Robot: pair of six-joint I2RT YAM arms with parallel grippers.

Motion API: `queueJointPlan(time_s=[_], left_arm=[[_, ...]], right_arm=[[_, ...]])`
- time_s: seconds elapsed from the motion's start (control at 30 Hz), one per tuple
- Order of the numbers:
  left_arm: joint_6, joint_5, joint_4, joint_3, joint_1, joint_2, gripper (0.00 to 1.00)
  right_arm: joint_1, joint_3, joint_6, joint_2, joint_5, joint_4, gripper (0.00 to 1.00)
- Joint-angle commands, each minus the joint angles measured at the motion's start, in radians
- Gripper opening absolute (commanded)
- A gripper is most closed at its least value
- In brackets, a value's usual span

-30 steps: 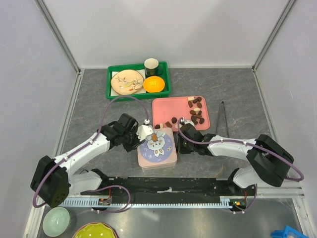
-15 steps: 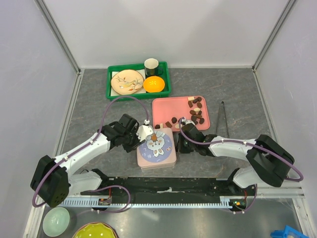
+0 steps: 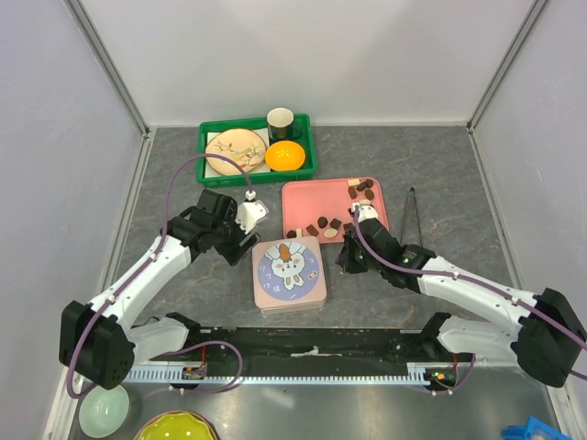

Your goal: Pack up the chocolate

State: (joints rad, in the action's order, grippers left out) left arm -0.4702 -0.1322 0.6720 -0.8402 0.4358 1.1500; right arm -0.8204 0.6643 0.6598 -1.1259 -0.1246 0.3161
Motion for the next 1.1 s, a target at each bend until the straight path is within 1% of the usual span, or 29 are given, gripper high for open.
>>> queueJointPlan(time_s=[0.0,0.1,0.3,0.47,0.6,0.73,0.83,0.87,0.9,0.93,0.97,1.0,1.03,1.07], left_arm=[[-0.001,-0.004,0.040,-0.031,-0.022,-0.038,0.84],[0.008,-0.007,0.041,-0.022,-0.026,-0.044,0.84],[0.024,-0.010,0.038,-0.022,-0.026,-0.047,0.86],[0.030,-0.004,0.032,-0.022,-0.028,-0.050,0.86],[0.033,0.003,0.028,-0.020,-0.028,-0.052,0.86],[0.039,0.005,0.024,-0.023,-0.029,-0.065,0.86],[0.045,0.012,0.026,-0.037,-0.031,-0.073,0.87],[0.047,0.016,0.024,-0.042,-0.034,-0.078,0.88],[0.053,0.019,0.026,-0.046,-0.034,-0.081,0.89],[0.056,0.020,0.028,-0.060,-0.035,-0.081,0.95],[0.065,0.023,0.034,-0.066,-0.037,-0.082,0.96],[0.070,0.022,0.037,-0.072,-0.040,-0.085,0.97],[0.074,0.025,0.040,-0.083,-0.045,-0.087,0.99],[0.084,0.023,0.040,-0.089,-0.049,-0.090,0.99]], right_arm=[[0.006,-0.022,-0.009,0.073,0.189,-0.164,0.00],[0.006,-0.054,-0.006,0.104,0.285,-0.231,0.00],[0.009,-0.094,-0.023,0.000,0.364,-0.236,0.00],[0.013,-0.115,-0.034,-0.049,0.358,-0.216,0.00],[0.030,-0.109,-0.048,-0.080,0.356,-0.169,0.00],[0.033,-0.072,-0.071,-0.032,0.336,-0.137,0.00],[0.041,0.006,-0.106,0.008,0.315,-0.080,0.00],[0.043,0.052,-0.121,0.017,0.297,-0.071,0.04],[0.043,0.076,-0.132,0.031,0.281,-0.042,0.18],[0.046,0.102,-0.159,0.034,0.261,-0.025,0.23],[0.049,0.154,-0.176,0.037,0.216,-0.005,0.29],[0.052,0.182,-0.192,0.031,0.182,0.041,0.43],[0.058,0.233,-0.227,0.025,0.149,0.070,0.54],[0.063,0.257,-0.242,0.006,0.076,0.115,0.71]])
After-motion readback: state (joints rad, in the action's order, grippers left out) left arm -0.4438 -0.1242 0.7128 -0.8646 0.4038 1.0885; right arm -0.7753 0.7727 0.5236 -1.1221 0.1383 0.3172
